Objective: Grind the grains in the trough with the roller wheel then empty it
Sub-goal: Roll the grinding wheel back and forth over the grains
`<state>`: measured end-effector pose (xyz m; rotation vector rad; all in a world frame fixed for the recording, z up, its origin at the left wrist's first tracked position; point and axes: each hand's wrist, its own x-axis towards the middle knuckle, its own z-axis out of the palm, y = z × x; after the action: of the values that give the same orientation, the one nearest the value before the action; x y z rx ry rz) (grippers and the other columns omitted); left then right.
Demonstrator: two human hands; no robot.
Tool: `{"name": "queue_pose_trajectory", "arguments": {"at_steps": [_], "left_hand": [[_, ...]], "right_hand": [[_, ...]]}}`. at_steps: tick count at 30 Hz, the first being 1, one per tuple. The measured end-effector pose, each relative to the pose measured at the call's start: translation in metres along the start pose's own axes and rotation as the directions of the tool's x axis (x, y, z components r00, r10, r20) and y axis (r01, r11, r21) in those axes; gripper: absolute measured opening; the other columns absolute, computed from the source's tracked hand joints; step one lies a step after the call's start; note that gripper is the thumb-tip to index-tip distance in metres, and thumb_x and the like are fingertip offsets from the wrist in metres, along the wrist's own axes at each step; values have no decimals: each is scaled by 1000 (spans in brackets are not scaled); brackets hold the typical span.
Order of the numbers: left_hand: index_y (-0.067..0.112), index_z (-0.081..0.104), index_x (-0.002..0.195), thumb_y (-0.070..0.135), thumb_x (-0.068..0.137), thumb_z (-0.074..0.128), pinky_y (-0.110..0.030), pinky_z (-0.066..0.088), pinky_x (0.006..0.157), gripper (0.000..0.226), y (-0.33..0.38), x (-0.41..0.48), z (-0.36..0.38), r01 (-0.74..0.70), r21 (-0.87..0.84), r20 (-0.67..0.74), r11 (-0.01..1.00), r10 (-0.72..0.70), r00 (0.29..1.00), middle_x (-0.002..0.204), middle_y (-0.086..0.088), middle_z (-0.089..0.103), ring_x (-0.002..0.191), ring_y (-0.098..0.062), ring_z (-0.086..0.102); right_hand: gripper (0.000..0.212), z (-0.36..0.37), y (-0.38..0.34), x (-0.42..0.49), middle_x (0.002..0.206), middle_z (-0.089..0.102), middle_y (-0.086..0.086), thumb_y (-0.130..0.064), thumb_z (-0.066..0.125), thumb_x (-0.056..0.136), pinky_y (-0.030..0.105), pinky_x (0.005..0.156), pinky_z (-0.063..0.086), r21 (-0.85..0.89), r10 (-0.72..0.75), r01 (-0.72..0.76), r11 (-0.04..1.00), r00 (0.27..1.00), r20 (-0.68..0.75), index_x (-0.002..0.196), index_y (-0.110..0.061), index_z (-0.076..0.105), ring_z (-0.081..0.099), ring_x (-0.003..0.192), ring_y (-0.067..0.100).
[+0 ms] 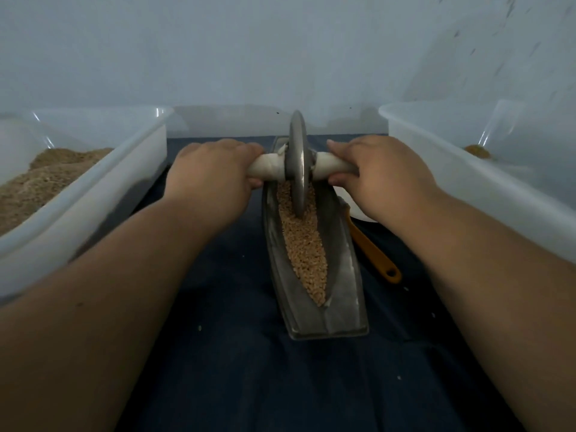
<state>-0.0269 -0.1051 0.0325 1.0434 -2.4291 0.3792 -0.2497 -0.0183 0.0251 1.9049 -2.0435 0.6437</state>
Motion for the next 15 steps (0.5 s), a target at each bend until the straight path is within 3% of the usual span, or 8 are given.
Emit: {"name": "queue_pose_trajectory", "arguments": {"at_steps": [5,9,12,15], "left_hand": [[33,60,112,43,86,62,-38,46,79,27,-5,-1,-14,-9,-43,143,999,15,990,101,2,62,96,-25,58],[41,61,104,53,82,63,-32,43,71,26,-9,-8,-47,-60,-71,406,996,84,910,89,12,62,83,-8,57],[44,62,101,58,76,60,-19,35,61,28,-5,-16,-71,-79,-120,527,990,131,840,81,16,62,75,3,54],[49,59,95,63,70,52,-15,32,61,30,0,-20,-79,-114,-108,538,988,154,828,81,20,60,74,5,52]], "right_hand": [[55,-13,-1,-2,127,60,2,-43,66,87,35,91,40,1,-10,10,1000,995,96,139,-33,51,52,117,24],[40,-52,-9,-15,96,63,-18,-56,58,84,21,64,36,2,-57,60,998,944,326,124,-48,59,53,81,3],[47,-78,-15,-26,81,64,-18,-71,43,70,22,59,40,-14,-74,91,996,885,459,108,-51,62,56,71,-2],[48,-86,-19,-30,82,66,-17,-69,43,67,22,60,41,-6,-81,95,995,878,472,107,-50,63,57,73,-1]]}}
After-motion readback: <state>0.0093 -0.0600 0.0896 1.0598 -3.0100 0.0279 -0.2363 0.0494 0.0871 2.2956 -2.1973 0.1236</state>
